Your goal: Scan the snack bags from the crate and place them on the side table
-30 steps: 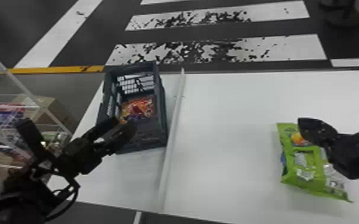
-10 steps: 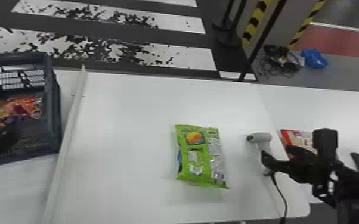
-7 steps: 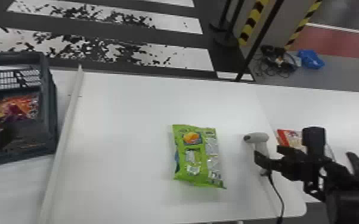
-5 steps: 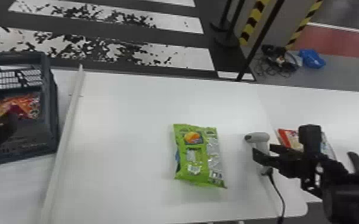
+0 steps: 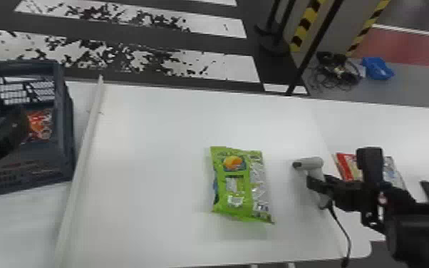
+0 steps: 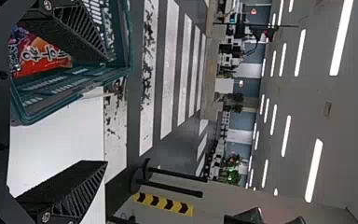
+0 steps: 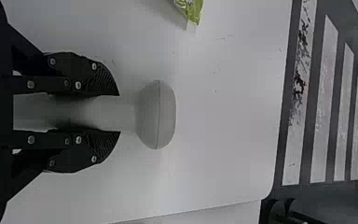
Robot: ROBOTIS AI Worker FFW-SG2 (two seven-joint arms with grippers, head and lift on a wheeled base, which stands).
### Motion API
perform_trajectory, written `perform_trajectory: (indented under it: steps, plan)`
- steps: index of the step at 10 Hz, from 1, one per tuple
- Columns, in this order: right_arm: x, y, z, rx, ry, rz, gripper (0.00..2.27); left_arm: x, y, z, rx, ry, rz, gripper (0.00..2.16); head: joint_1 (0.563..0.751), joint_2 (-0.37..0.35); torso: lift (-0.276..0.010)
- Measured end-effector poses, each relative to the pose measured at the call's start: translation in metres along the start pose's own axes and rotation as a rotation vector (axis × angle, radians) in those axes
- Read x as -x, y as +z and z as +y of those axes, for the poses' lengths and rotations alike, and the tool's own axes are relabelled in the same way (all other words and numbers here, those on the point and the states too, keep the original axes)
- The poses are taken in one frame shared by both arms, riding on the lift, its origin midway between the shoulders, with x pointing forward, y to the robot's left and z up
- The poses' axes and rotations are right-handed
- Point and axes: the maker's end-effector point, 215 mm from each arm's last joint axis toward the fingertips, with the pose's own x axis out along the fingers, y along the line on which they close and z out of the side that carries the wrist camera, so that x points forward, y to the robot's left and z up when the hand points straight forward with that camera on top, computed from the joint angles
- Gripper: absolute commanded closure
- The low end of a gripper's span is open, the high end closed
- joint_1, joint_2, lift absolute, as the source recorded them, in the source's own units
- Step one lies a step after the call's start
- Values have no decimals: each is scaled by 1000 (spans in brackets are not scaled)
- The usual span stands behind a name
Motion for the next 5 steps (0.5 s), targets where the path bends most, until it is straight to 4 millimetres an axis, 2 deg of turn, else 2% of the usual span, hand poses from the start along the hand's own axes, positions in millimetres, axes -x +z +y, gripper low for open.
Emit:
perform_trajectory:
  steps: [1, 3, 5]
  plan:
    - [8, 4, -1, 3, -6, -16, 2246, -3, 2, 1, -20, 14, -19, 87, 695, -195, -94]
    - [39, 3, 9, -15, -9, -19, 2246, -7, 0, 2, -36, 36, -31, 87, 695, -192, -94]
    - [73, -11, 34, -55, 24, 6, 2246, -11, -3, -1, -49, 41, -43, 87, 695, -179, -94]
